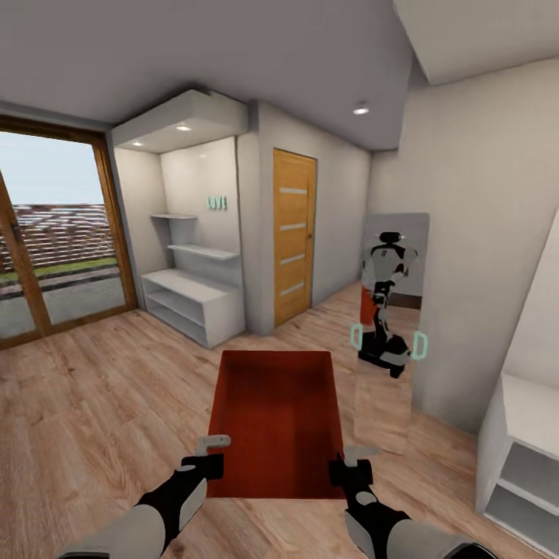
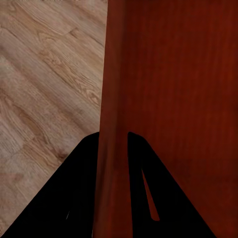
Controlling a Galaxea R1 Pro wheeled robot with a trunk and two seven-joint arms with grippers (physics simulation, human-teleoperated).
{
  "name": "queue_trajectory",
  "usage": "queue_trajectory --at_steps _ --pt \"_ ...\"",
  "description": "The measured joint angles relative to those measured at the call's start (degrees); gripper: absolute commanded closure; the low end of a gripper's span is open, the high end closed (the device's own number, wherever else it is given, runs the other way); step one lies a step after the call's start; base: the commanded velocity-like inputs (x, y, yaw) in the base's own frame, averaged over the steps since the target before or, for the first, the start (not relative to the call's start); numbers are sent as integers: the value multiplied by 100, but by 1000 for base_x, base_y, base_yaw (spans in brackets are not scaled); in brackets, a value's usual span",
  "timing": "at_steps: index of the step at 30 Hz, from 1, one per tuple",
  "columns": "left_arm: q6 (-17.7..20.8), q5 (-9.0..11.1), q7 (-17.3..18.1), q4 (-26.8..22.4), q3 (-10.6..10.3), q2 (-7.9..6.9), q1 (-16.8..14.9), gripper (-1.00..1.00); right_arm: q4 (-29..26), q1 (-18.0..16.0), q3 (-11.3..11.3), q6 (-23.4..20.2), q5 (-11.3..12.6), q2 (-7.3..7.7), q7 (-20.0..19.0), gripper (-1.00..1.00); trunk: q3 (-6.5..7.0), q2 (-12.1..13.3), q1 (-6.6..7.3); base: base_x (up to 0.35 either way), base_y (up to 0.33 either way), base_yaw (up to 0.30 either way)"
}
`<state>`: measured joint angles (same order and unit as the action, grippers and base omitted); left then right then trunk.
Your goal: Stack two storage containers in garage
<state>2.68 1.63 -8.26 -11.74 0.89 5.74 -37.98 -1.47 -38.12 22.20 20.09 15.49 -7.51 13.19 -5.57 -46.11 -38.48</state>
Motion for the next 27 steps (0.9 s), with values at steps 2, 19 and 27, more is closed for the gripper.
queue_trajectory --at_steps 2,19,27 --pt "0 -3 3 4 7 -1 0 100 -1 -2 -2 -6 -6 0 -2 100 0 0 0 322 0 42" --pt "0 -4 0 -2 6 3 0 100 -1 -2 -6 3 -9 4 -4 100 0 0 0 322 0 3" --pt "0 -1 5 -1 2 -2 -1 100 0 -1 3 2 3 -1 0 100 0 0 0 322 0 0"
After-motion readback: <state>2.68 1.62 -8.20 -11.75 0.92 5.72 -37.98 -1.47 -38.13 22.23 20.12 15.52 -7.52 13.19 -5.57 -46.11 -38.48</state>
